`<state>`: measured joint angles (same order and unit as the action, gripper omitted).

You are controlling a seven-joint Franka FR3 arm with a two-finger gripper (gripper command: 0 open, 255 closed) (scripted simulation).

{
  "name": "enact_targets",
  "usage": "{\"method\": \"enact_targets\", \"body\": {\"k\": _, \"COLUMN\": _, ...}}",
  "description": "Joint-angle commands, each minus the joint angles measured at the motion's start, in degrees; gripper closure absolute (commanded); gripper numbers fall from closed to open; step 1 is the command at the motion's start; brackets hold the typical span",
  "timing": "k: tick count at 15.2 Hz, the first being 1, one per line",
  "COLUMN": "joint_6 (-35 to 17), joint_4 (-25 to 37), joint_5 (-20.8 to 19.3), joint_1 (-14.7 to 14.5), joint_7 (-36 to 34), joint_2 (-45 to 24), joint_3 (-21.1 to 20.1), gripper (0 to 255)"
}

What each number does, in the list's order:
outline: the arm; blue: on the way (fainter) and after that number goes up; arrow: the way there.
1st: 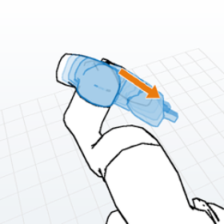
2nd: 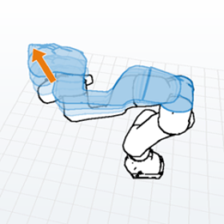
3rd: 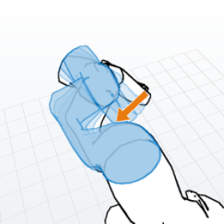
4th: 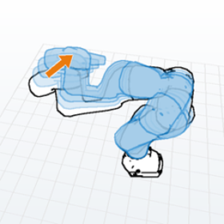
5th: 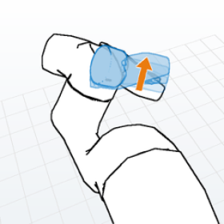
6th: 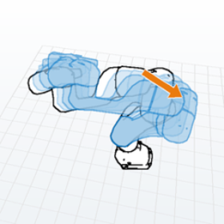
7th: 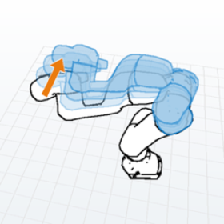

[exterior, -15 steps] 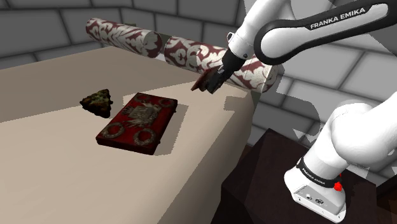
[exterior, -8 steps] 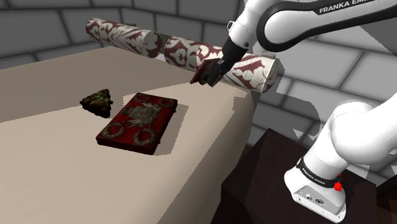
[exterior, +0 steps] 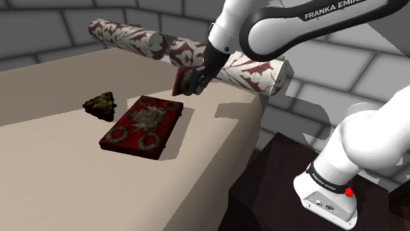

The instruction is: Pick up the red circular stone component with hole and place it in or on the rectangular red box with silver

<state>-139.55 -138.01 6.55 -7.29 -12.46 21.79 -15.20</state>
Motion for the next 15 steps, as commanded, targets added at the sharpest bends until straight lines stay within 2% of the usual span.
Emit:
{"method": "enact_targets", "body": {"k": 1, "joint_6": -0.8, "joint_4": 2.4, "joint_5": -1.4, "joint_1": 0.0, "joint_7": -3.9, "joint_2": -3.0, "joint_3": -2.9, "gripper": 255}}
{"method": "enact_targets", "body": {"k": 6, "joint_6": -1.1, "joint_4": 10.6, "joint_5": -7.3, "joint_1": 0.8, "joint_7": -13.2, "joint_2": -11.7, "joint_3": -8.9, "gripper": 255}}
{"method": "enact_targets", "body": {"k": 12, "joint_6": 1.1, "joint_4": 22.8, "joint_5": -18.1, "joint_1": -0.4, "joint_7": -25.4, "joint_2": -23.9, "joint_3": -13.9, "gripper": 255}}
{"method": "enact_targets", "body": {"k": 15, "joint_6": -1.0, "joint_4": 21.4, "joint_5": -19.2, "joint_1": -0.6, "joint_7": -26.3, "joint_2": -24.8, "joint_3": -13.6, "gripper": 255}}
